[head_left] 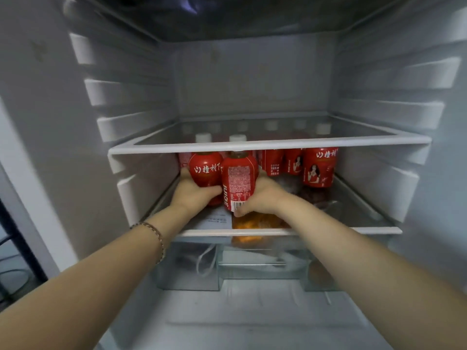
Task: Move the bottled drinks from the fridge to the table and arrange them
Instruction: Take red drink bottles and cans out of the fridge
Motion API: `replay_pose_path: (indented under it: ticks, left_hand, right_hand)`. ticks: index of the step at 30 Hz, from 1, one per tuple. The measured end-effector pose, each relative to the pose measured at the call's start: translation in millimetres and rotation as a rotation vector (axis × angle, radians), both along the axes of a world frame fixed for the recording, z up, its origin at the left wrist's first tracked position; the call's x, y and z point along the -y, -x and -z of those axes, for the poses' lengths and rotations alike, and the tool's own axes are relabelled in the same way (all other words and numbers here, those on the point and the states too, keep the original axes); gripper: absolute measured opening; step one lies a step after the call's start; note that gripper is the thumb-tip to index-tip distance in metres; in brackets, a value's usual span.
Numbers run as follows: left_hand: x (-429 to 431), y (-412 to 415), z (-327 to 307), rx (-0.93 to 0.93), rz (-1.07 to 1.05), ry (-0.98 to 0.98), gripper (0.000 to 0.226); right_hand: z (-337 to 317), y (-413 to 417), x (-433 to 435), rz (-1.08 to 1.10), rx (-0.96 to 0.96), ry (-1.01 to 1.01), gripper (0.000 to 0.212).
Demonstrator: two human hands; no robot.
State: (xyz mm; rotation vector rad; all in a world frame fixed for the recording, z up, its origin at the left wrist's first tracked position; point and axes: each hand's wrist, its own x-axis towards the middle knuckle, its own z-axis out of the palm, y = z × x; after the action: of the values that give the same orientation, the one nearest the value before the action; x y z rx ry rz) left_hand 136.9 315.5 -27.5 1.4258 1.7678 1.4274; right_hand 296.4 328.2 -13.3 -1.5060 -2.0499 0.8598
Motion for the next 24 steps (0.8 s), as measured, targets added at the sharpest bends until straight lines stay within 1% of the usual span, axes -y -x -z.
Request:
replay_pose_path:
  ticks: [1, 2, 3, 4, 5, 6, 7, 8, 9, 10, 12, 13, 14, 16, 18, 20, 21, 23, 24]
  left_hand:
    - [7.1, -3.9, 2.5, 0.005, 0.013, -0.014, 0.052]
    - [12.2, -7.3, 4.1, 0.018, 0.032, -0.028, 0.055]
    - [16.0, -11.9, 5.0, 0.027, 0.042, -0.026, 0.071]
    - [18.7, -16.3, 4.9, 0.020, 0.042, -0.016, 0.088]
    - [23.4, -22.6, 4.2, 0.002, 0.033, -0.005, 0.102]
    - [26.1, -28.1, 4.1, -0.021, 0.033, -0.006, 0.110]
    - [28.1, -32.8, 4.7, -0.063, 0.032, -0.012, 0.117]
    - [28.7, -37.1, 4.8, -0.115, 0.032, -0.013, 0.123]
    - [27.6, -38.8, 7.3, -0.168, 0.030, -0.008, 0.126]
    - [27.5, -40.2, 8.4, -0.198, 0.026, -0.009, 0.129]
    - [27.0, -40.4, 8.0, -0.201, 0.031, -0.015, 0.131]
    - [26.1, -40.1, 8.2, -0.199, 0.027, -0.024, 0.132]
    - [26.3, -40.2, 8.6, -0.199, 0.022, -0.040, 0.132]
    - [26.9, -40.3, 8.8, -0.209, 0.018, -0.065, 0.131]
    - [24.1, -38.0, 11.2, -0.207, 0.012, -0.079, 0.131]
    - [23.8, -37.0, 11.3, -0.200, 0.018, -0.093, 0.131]
    - [23.0, -35.9, 11.6, -0.197, 0.022, -0.103, 0.131]
    - [22.3, -35.4, 12.8, -0.185, 0.035, -0.115, 0.130]
    - [22.1, -35.1, 12.5, -0.174, 0.036, -0.125, 0.130]
  right_hand:
    - [-5.8, -11.5, 0.4, -0.059, 0.108, 0.044, 0.074]
    - [-10.9, -23.7, -1.1, -0.088, 0.173, 0.067, 0.069]
    - [-13.3, -36.2, -4.8, -0.065, 0.189, 0.038, 0.062]
    - [-13.6, -47.6, -9.5, 0.027, 0.161, -0.044, 0.053]
    - [-11.1, -57.6, -15.0, 0.196, 0.086, -0.143, 0.045]
    - [-6.6, -65.8, -20.0, 0.413, -0.012, -0.235, 0.041]
    - [-0.9, -71.6, -23.0, 0.616, -0.102, -0.300, 0.043]
    - [3.3, -76.2, -25.8, 0.759, -0.154, -0.321, 0.052]
    - [7.2, -79.3, -29.5, 0.833, -0.195, -0.297, 0.065]
    - [8.8, -81.6, -35.0, 0.858, -0.243, -0.250, 0.081]
    - [10.3, -81.6, -48.7, 0.829, -0.335, -0.149, 0.106]
    - [11.0, -80.5, -53.2, 0.811, -0.362, -0.121, 0.112]
    - [11.7, -79.5, -57.3, 0.800, -0.382, -0.115, 0.113]
    - [10.5, -79.7, -59.0, 0.821, -0.388, -0.149, 0.106]
    - [9.3, -79.8, -55.8, 0.814, -0.320, -0.169, 0.095]
    - [10.9, -74.5, -50.0, 0.756, -0.250, -0.136, 0.091]
    - [12.1, -70.2, -47.3, 0.703, -0.249, -0.129, 0.094]
    - [13.7, -63.8, -37.9, 0.529, -0.256, -0.096, 0.101]
    - [12.0, -61.4, -32.8, 0.418, -0.289, -0.075, 0.095]
